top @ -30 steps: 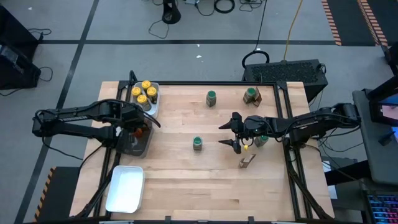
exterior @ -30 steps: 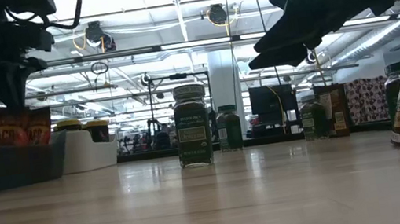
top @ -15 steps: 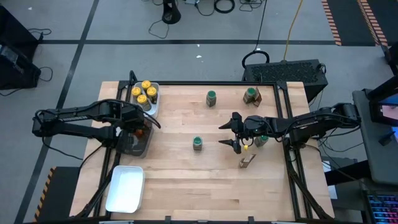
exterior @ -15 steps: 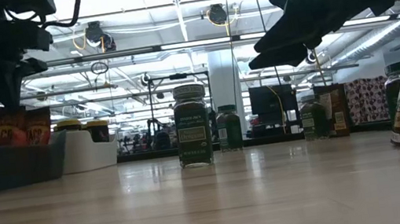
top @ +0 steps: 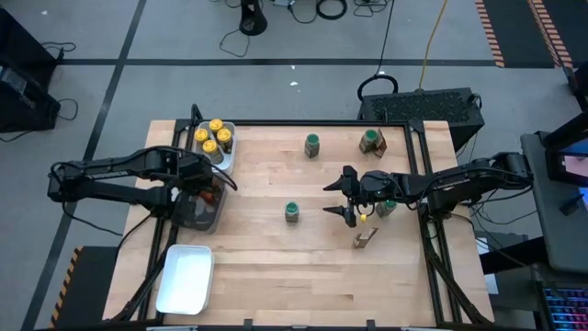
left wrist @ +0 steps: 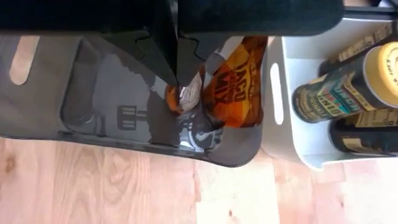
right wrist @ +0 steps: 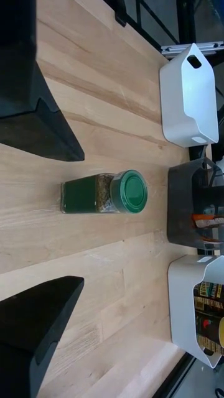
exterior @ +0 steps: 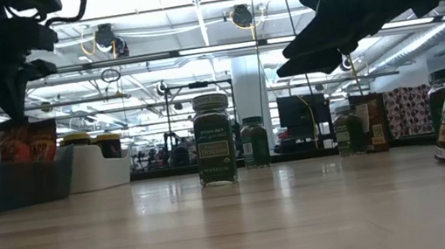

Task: Sort spices by type
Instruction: Put the bottom left orange seasoning pack into the black bin

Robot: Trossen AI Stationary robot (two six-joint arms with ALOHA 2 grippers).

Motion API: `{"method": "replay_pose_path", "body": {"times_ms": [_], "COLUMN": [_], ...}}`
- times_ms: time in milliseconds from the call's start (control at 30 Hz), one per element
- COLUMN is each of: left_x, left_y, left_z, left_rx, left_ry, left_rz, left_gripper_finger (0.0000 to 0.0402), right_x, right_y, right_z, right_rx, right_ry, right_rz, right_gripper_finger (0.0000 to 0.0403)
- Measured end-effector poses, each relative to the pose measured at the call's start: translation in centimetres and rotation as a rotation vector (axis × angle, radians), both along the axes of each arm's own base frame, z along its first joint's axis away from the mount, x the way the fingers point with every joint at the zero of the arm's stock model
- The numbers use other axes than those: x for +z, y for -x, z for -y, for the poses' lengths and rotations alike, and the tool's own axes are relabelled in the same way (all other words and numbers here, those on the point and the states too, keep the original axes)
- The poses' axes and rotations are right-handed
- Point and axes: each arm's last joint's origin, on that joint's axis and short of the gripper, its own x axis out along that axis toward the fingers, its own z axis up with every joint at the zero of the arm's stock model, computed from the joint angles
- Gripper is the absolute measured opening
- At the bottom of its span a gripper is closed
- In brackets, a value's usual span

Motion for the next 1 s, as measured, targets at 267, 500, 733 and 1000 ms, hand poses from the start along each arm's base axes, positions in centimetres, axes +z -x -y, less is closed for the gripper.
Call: {"method": "replay_pose_path", "body": {"times_ms": [267,500,733,1000], "left_x": [-0.25,-0.16,-0.15,-0.14], "left_y": [0.27,-0.01,0.05,0.06], "left_z": [0.02,-0.23,-0.42,-0.46], "left_rx": [0.008,0.028,0.07,0.099], "left_ry": [-0.003,-0.074,-0.135,-0.141], "left_rz": [-0.033,-0.01,-0.019,-0.017], "left_gripper_finger": [0.0001,0.0029,0.0046,0.0048], "right_x": [0.0,0.0,0.0,0.0], "right_y": [0.0,0.0,0.0,0.0], "right_z": [-0.01,0.0,-0.01,0.0], "right_rx": [0.0,0.0,0.0,0.0], "right_ry": [0.0,0.0,0.0,0.0], "right_rz": [0.0,0.0,0.0,0.0], "right_gripper_finger": [0.0299,0.0299,0.0299,0.0299]}}
